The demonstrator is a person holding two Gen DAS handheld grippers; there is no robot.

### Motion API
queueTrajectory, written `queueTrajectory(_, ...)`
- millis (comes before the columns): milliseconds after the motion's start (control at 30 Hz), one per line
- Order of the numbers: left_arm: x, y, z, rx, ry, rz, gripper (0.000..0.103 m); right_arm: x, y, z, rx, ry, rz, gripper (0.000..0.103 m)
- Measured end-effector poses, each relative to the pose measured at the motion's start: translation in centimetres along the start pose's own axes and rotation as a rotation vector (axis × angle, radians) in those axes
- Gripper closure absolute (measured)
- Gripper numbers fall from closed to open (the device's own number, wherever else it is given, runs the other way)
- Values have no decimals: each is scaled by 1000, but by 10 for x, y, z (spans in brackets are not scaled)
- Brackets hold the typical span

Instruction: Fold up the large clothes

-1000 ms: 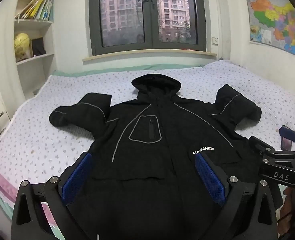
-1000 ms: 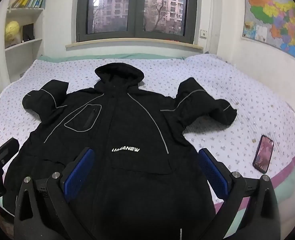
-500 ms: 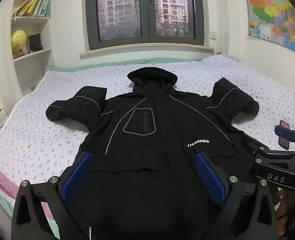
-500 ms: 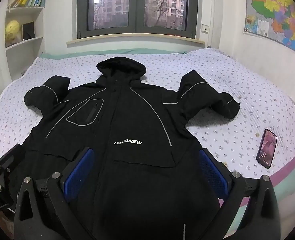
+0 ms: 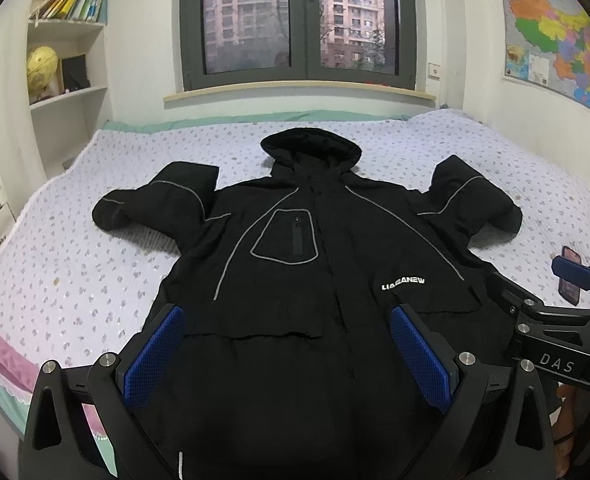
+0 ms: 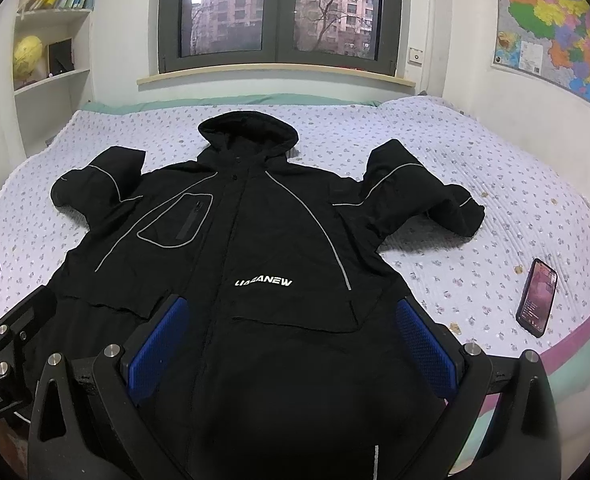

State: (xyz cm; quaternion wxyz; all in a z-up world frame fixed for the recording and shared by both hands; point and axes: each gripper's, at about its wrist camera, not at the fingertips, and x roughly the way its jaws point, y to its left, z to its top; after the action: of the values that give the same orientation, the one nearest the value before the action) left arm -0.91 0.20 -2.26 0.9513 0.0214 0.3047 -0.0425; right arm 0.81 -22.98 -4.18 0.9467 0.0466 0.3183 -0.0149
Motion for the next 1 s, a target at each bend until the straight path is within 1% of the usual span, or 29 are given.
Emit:
queueTrajectory(133,4,6,-1,-19,5,-2,1,3,4,0,-5,4,-2,0)
queueTrajectory(300,9,17,-3,-48,-10,3,1,7,13,5,-14,-5,-2,0)
queueTrajectory(400,17,30,-5,-73,-16,19,1,15,23,10,-35,-9,-5,0)
queueTrajectory(467,25,41,-8,-89,-5,31,1,22,31,16,-49,-6,-5,0)
queueTrajectory(600,43,75,-3,-134,28,31,1,41,51,35,-60,-7,12,0)
queueTrajectory(633,46,86,1,-149,28,18,1,46,54,40,-61,-11,16,0)
queueTrajectory(700,54,108,12,-179,20,-31,1,56,63,55,-59,-33,34,0)
queueTrajectory(767,64,128,27,-196,25,-54,1,71,70,69,-42,-65,65,0)
queueTrajectory(833,76,154,43,-210,8,-72,1,91,74,79,-29,-103,83,0)
queueTrajectory(933,104,204,68,-271,-32,-85,1,140,83,84,-32,-152,59,0)
queueTrajectory(1000,127,242,83,-332,-50,-92,1,174,92,76,-52,-139,43,0)
